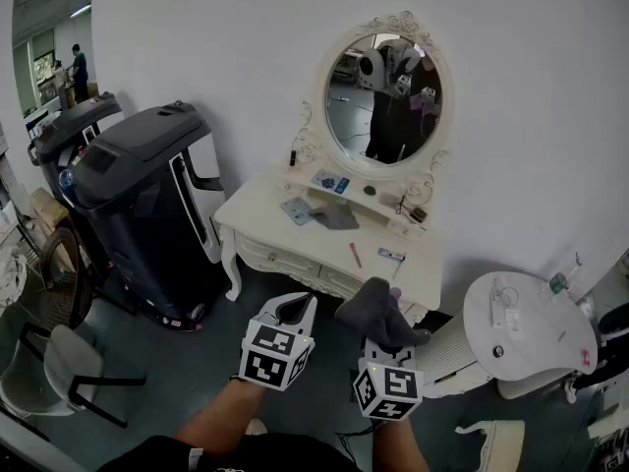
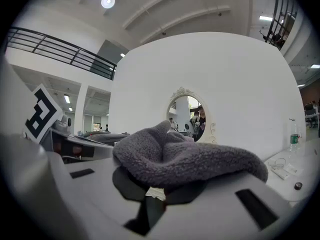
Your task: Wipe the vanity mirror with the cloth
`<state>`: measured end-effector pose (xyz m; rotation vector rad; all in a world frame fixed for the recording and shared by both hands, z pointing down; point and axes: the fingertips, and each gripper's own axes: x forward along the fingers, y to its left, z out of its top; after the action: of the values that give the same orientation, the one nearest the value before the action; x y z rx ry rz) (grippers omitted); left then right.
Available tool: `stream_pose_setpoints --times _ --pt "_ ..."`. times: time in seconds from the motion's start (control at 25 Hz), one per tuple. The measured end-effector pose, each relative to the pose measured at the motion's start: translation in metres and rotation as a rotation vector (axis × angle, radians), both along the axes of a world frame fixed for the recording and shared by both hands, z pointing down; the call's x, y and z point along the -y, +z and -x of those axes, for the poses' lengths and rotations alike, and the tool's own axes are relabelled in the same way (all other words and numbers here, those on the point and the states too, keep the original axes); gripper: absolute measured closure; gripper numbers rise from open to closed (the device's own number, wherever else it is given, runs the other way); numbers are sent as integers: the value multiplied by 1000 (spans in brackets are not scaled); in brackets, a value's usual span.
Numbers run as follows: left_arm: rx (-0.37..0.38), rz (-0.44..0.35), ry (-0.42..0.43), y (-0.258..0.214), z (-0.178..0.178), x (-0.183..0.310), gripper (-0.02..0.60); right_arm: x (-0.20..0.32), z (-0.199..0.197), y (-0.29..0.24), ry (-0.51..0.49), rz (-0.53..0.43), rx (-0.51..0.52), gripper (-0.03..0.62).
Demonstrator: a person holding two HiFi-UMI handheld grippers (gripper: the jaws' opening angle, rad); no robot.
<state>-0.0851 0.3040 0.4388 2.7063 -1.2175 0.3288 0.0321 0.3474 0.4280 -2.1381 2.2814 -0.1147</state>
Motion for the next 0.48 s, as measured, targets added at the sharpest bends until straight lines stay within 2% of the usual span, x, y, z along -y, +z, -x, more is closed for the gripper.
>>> stream_pose_setpoints --times 0.48 --pt "3 6 25 5 19 18 575 20 27 -1 -1 4 -7 566"
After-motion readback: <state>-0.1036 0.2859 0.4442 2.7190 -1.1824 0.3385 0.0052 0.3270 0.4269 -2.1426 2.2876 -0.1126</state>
